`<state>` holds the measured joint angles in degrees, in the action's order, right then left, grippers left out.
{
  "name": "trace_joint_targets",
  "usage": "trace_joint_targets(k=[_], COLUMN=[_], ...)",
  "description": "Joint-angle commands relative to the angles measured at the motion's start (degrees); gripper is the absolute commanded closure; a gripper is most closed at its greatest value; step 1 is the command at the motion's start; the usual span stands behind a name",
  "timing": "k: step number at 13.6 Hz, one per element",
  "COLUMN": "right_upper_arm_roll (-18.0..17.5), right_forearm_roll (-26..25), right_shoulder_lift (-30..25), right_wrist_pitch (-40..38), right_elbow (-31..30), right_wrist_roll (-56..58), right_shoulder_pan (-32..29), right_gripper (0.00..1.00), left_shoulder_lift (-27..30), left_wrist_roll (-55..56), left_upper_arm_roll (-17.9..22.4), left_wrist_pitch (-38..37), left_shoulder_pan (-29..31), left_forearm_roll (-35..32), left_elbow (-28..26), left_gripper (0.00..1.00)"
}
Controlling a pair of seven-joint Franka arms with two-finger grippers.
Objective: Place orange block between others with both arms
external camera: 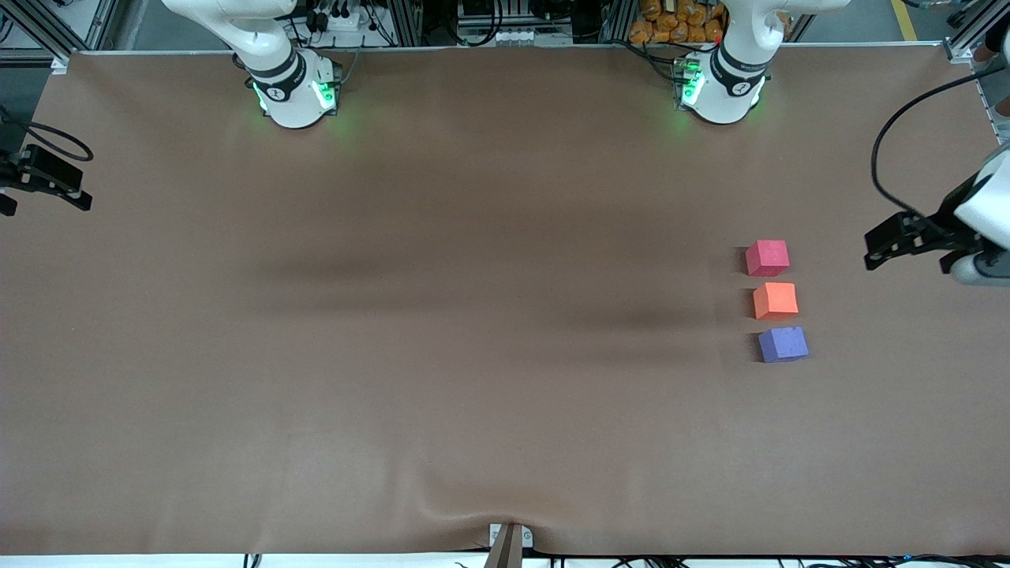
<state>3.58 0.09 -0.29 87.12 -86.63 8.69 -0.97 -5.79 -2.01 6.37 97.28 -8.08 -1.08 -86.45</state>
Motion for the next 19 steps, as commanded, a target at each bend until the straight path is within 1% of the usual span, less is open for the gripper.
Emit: trace_joint_targets(k=[1, 2, 4, 5, 8, 19], right_upper_arm_roll=[0.03, 0.03, 0.03, 0.03, 0.03, -0.06], right_forearm_roll=[-0.53, -0.53, -0.53, -0.53, -0.53, -0.44], right_shoulder_lift=[0.73, 0.73, 0.82, 0.82, 0.82, 0.82], right_wrist_pitch=[-0.46, -0.55, -0.46, -0.46, -0.46, -0.55], right_elbow=[1.46, 1.46, 1.46, 1.46, 1.46, 1.46], right_wrist_roll=[-0.34, -0.34, -0.34, -0.34, -0.34, -0.34], right_shoulder_pan=[0.27, 0.27, 0.35, 0.35, 0.35, 0.27], right_gripper=[0.00, 0.00, 0.00, 0.00, 0.00, 0.00], left_shoulder_lift=[2.62, 3.50, 6.48, 6.84, 7.11, 5.79], left_wrist_roll=[-0.19, -0.28, -1.67, -1.94, -0.89, -1.07], left_upper_arm_roll=[0.05, -0.30, -2.32, -2.85, -3.12, -3.47], left_wrist_pitch=[-3.74, -5.33, -9.27, -9.82, -9.91, -9.74], left_shoulder_pan=[0.17, 1.65, 5.07, 5.61, 5.53, 5.53], left_forearm_roll=[-0.85, -1.03, -0.86, -0.85, -0.85, -0.50], left_elbow=[0.06, 0.23, -0.82, -0.82, -0.21, -0.56], left_gripper=[0.00, 0.00, 0.00, 0.00, 0.00, 0.00])
